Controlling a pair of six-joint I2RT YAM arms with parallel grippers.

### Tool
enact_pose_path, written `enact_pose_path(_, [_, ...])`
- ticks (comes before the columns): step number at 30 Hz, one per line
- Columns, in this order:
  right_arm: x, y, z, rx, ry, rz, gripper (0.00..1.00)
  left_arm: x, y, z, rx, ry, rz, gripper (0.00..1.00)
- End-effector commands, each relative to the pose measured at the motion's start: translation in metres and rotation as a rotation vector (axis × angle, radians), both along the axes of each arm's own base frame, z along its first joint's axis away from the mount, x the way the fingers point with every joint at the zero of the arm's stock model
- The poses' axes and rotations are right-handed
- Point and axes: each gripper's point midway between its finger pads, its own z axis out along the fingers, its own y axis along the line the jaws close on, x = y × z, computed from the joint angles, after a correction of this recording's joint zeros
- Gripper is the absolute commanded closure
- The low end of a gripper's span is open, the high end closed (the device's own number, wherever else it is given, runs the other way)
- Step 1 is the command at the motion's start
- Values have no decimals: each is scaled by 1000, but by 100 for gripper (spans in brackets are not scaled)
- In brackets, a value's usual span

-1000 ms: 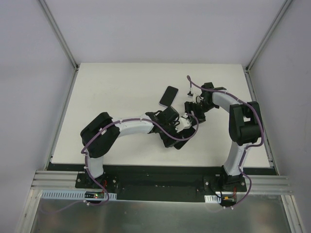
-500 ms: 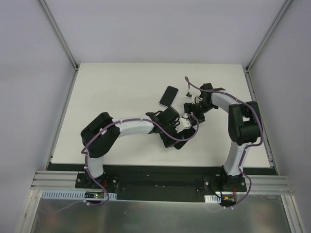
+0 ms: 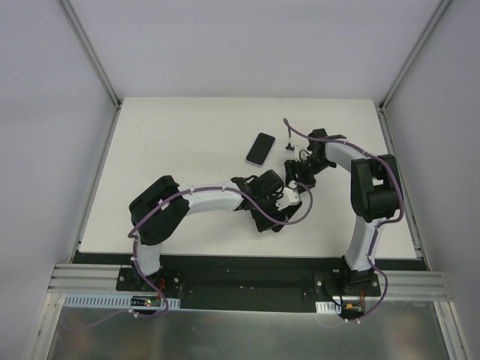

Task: Take the phone out of the phone case
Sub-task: Pick up the phone at the center of the board.

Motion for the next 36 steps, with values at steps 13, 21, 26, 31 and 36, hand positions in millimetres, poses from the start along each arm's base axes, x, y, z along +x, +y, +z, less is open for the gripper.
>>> enact_pose_path(13, [-85, 45, 15, 205, 365, 263, 51, 4, 23, -51, 192, -82, 10, 14])
enact_pose_path(21, [-103, 49, 23, 250, 415, 350, 53, 18, 34, -55, 244, -161, 40, 15])
enact_pose_path(26, [-114, 50, 27, 274, 452, 390, 55, 28, 38, -59, 273, -209, 67, 17])
enact_pose_path(31, [-119, 49, 31, 304, 474, 402, 57, 41, 43, -57, 299, -282, 85, 19])
enact_pose_path(36, [-123, 50, 41, 341, 500, 410, 61, 51, 49, -59, 322, -319, 108, 22])
